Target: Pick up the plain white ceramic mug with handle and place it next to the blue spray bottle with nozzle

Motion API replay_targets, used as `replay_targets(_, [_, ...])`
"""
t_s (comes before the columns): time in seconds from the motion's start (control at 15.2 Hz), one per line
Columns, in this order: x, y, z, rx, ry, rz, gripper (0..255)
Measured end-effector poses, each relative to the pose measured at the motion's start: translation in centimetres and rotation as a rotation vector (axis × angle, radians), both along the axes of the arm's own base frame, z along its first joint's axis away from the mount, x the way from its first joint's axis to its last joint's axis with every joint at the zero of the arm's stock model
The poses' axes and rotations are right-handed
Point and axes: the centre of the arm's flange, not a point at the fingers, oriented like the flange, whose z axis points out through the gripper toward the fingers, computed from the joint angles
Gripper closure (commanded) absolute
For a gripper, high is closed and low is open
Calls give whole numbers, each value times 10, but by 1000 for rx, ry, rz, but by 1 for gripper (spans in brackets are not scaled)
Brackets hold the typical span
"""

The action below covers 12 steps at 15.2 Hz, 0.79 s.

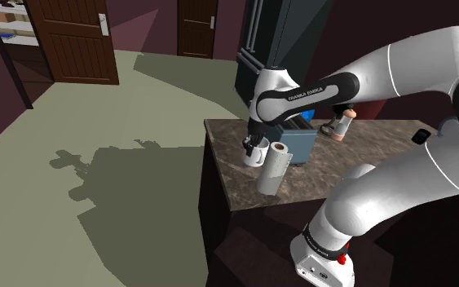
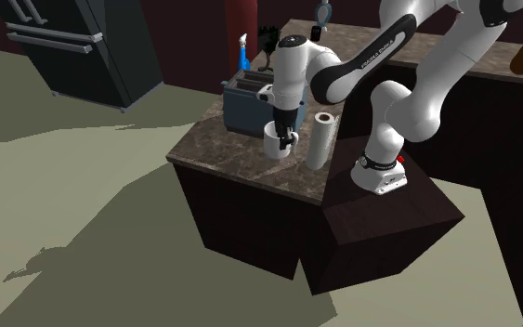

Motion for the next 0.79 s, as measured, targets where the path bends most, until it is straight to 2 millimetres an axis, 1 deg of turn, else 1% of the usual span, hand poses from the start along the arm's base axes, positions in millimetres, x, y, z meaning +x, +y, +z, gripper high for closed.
replay_targets(0.79, [-1,0,64,0,0,0,255])
